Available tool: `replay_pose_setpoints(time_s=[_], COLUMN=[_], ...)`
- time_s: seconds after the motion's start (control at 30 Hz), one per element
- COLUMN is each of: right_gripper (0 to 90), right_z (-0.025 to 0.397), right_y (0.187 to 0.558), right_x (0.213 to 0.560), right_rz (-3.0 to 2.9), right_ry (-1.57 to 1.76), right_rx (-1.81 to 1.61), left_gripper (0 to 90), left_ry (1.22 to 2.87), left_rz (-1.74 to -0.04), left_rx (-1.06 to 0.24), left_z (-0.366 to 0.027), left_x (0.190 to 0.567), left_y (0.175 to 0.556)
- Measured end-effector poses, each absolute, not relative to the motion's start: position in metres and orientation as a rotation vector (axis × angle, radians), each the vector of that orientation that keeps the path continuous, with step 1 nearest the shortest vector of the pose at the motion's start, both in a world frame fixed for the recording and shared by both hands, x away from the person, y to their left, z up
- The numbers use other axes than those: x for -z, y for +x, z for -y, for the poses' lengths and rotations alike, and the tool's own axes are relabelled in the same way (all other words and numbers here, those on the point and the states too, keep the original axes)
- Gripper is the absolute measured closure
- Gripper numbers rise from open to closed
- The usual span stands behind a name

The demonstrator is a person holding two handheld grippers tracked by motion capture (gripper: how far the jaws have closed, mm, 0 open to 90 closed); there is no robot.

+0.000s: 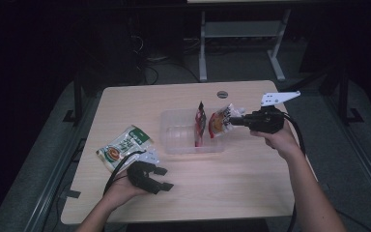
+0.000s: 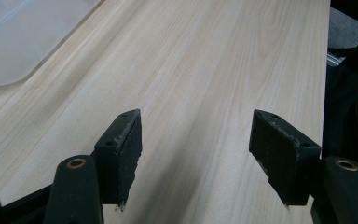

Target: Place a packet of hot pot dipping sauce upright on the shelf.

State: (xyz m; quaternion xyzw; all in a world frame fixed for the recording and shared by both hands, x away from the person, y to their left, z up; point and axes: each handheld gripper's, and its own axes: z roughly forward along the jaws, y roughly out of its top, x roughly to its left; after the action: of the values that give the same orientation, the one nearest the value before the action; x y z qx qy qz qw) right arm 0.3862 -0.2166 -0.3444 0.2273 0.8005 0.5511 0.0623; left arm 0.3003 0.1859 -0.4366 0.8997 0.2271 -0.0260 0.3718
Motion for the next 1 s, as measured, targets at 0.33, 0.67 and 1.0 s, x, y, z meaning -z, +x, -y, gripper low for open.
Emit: replay_pose_setpoints(time_s=[0.33, 0.67, 1.0], right_gripper=[89.1, 89.0, 88.9], right_z=[0.212, 0.206, 0.197], right_y=[0.388, 0.392, 0.396], right_x=[0.353, 0.366, 0.373], right_rz=[-2.460, -2.481, -2.496], right_ry=[0.688, 0.710, 0.738], right_rx=[-1.627, -1.621, -1.607], left_gripper=[34.1, 34.1, 34.1], left_ry=[2.309, 2.309, 2.317], left_rz=[-0.594, -0.581, -0.583], left_rx=[0.079, 0.070, 0.081], left_z=[-0.186, -0.187, -0.186], left_x=[0.437, 0.438, 0.439], left_y=[0.299, 0.299, 0.298])
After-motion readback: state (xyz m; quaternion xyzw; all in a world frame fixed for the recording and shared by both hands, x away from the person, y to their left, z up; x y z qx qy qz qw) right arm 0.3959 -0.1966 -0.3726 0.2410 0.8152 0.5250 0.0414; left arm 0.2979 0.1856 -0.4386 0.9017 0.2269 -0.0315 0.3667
